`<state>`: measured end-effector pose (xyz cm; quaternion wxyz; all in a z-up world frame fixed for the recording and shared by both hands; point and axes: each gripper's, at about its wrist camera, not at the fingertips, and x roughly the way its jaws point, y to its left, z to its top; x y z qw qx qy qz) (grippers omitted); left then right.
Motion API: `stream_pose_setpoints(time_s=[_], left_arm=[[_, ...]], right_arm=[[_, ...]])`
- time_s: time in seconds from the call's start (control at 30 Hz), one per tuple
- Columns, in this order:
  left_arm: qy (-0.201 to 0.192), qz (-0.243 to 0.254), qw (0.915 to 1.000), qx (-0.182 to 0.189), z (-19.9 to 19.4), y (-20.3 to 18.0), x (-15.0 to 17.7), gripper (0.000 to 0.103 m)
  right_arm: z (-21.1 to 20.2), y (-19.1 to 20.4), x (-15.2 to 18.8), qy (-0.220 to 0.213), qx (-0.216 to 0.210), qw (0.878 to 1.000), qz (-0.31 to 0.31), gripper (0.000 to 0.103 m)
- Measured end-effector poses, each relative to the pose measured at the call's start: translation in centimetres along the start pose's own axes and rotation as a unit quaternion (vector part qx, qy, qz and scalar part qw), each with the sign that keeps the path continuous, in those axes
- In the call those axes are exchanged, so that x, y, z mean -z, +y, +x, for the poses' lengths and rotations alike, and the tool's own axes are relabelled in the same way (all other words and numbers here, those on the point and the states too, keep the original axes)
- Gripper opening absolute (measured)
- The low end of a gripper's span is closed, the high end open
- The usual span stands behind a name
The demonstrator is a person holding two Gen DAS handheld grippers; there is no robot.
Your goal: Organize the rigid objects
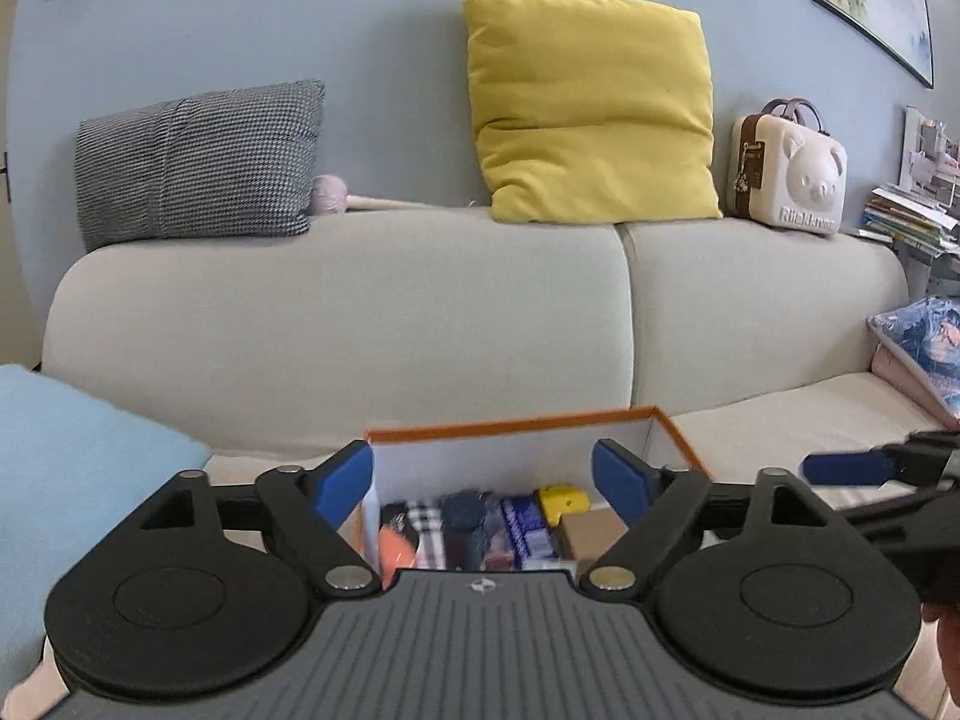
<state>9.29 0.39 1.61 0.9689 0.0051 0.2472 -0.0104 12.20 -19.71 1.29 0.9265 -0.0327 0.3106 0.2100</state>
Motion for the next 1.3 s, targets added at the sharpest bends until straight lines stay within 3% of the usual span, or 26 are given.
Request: stream_pose_setpoints(time_s=[0.2, 0.27, 0.6, 1.3], left_arm=[[0.008, -0.027, 0.9991, -0.032, -0.5, 0.5, 3.5, 0.103], [0.012, -0.049, 0.9984, -0.026, -0.4, 1.0, 4.3, 0.103], [0.021, -0.062, 0.9976, -0.023, 0.0, 1.1, 5.9, 0.103], [0.032, -0.059, 0.9974, -0.028, -0.4, 1.0, 6.5, 0.103]], right_arm=[[-0.2, 1.3, 2.7, -0.018, 0.05, 0.998, 0.025, 0.093], [0.0, 1.1, 3.6, -0.022, 0.063, 0.997, 0.03, 0.093], [1.4, 0.8, 6.7, -0.007, 0.089, 0.995, 0.047, 0.094], [1.1, 1.0, 7.8, -0.014, 0.085, 0.996, 0.036, 0.094]])
